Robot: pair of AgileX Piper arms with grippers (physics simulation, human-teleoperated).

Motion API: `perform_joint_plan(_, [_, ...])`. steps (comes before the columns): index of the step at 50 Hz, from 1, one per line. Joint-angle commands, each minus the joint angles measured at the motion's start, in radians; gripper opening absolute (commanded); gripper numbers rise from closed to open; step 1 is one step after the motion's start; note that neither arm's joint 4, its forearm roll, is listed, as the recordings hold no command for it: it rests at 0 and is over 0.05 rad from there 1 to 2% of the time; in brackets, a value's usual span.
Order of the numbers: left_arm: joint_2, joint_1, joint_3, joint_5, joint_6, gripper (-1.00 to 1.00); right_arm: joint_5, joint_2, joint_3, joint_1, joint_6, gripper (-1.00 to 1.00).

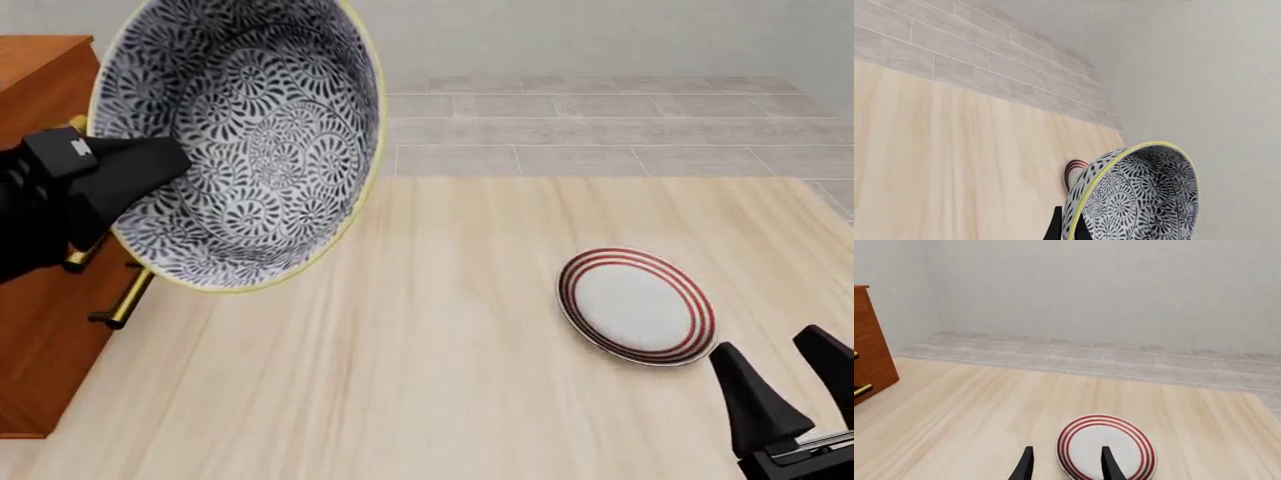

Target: Put the bowl on top of the cabinet.

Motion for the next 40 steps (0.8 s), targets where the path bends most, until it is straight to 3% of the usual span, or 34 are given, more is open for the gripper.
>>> perform_joint_plan(1, [-0.009,0.0,-0.031,0.024,0.014,-1.0,0.0,0.001,-0.001,0.003,-0.005,1.0])
perform_joint_plan(7, [-0.014,0.026,-0.092,0.076,-0.002,-1.0,0.0,0.0,-0.001,0.002,-0.004,1.0])
perform_joint_plan(20, [-0.018,0.212,-0.254,0.183,0.002,-1.0,0.0,0.001,-0.001,0.003,-0.004,1.0])
perform_joint_plan(40, [0.021,0.437,-0.385,0.26,0.039,-1.0,0.0,0.0,-0.001,0.003,-0.004,1.0])
